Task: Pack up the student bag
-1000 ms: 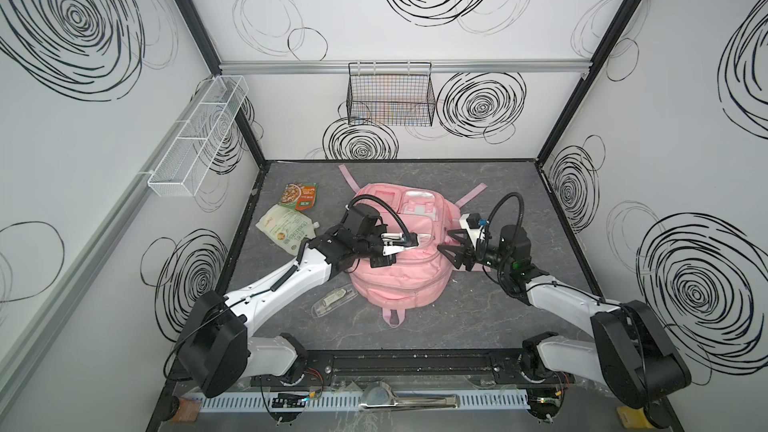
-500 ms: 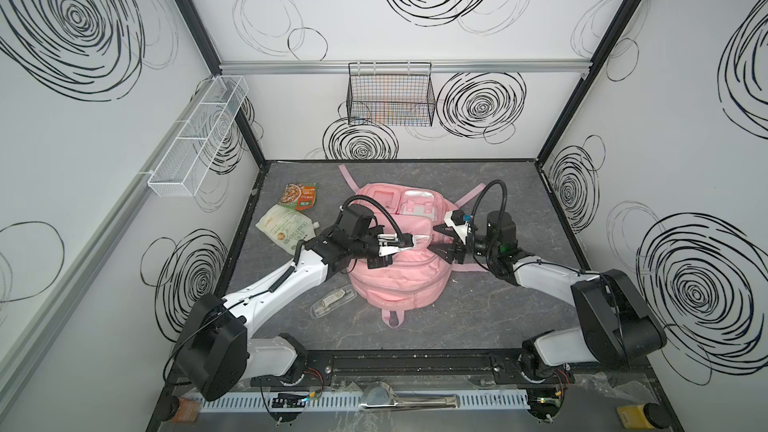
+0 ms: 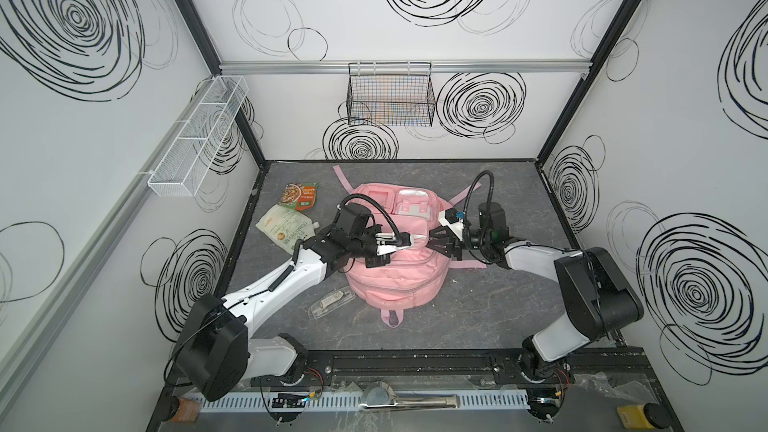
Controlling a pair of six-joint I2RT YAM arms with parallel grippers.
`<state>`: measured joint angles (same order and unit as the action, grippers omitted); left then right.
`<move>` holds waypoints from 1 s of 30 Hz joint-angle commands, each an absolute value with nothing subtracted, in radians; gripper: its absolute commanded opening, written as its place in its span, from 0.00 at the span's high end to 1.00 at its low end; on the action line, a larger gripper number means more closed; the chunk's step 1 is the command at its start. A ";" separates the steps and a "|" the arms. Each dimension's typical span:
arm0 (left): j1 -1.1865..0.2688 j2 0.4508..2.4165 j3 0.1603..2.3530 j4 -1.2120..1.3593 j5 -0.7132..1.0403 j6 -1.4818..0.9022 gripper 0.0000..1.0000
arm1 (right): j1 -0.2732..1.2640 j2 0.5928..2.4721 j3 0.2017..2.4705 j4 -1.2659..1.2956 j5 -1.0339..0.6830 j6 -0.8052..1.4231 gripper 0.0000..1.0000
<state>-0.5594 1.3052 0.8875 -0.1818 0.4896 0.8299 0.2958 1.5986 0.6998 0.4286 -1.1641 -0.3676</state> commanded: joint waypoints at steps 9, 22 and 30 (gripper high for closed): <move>-0.555 1.278 0.899 0.073 0.556 0.728 1.00 | 0.242 1.593 0.746 0.293 -1.180 -0.248 1.00; -0.695 1.487 1.052 0.209 0.247 0.307 1.00 | 0.223 1.328 0.688 0.225 -0.888 0.335 1.00; -0.764 1.665 1.225 0.181 0.165 0.084 1.00 | 0.268 1.226 0.716 -0.001 -0.838 0.307 1.00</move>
